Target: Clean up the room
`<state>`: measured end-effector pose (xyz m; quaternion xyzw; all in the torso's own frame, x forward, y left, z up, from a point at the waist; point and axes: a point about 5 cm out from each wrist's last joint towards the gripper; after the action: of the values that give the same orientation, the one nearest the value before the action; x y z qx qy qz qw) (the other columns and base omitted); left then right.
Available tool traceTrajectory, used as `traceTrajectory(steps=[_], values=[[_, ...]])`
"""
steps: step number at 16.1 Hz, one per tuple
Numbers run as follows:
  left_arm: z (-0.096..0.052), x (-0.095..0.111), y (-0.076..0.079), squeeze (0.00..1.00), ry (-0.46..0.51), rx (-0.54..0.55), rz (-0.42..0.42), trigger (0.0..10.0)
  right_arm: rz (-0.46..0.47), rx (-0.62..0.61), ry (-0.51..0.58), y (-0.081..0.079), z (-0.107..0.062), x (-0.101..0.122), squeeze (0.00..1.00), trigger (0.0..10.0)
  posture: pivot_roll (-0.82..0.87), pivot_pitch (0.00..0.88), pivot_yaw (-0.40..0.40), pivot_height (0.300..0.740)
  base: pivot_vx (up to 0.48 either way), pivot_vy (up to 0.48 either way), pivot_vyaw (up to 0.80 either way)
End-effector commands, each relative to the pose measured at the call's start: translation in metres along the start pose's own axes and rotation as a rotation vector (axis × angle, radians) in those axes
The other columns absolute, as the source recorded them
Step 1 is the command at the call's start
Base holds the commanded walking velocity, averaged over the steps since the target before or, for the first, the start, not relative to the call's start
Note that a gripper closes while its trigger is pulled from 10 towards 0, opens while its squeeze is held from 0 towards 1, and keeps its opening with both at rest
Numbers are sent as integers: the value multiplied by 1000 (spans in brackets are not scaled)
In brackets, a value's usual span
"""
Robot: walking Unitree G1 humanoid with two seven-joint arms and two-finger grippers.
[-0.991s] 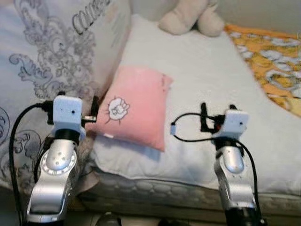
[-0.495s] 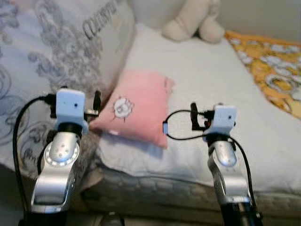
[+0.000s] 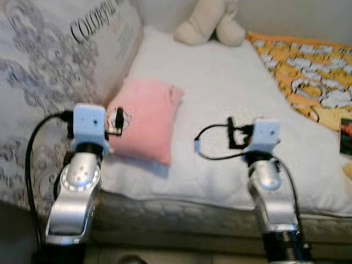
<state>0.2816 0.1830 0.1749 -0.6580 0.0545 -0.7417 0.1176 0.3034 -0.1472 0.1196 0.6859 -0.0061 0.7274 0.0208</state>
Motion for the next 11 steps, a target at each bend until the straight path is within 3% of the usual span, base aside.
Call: traceTrajectory(steps=[1, 4, 8, 11], values=[[2, -8, -5, 0, -40, 29, 30, 10000, 11, 26, -3, -8, 4, 1, 0, 10000, 127, 0, -59, 740, 0, 0, 0], [8, -9, -4, 0, -51, 9, 35, 10000, 13, 55, -5, -16, 5, 1, 0, 10000, 126, 0, -57, 740, 90, 0, 0], [13, -5, -2, 0, -39, -7, 12, 10000, 16, 72, -12, -19, 13, 1, 0, 10000, 125, 0, -47, 740, 457, 0, 0], [13, -5, -3, 0, -39, 1, 3, 10000, 17, 70, -16, -17, 17, 1, 0, 10000, 128, 0, -49, 740, 323, 342, 0]])
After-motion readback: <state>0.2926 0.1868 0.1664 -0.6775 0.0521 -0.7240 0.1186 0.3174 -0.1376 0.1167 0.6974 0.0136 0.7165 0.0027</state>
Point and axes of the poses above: a point about 5 cm out from each wrist's last joint towards the gripper, its own z axis pointing out of the wrist towards the gripper, its own x axis along the axis of the wrist's last joint, y = z × x
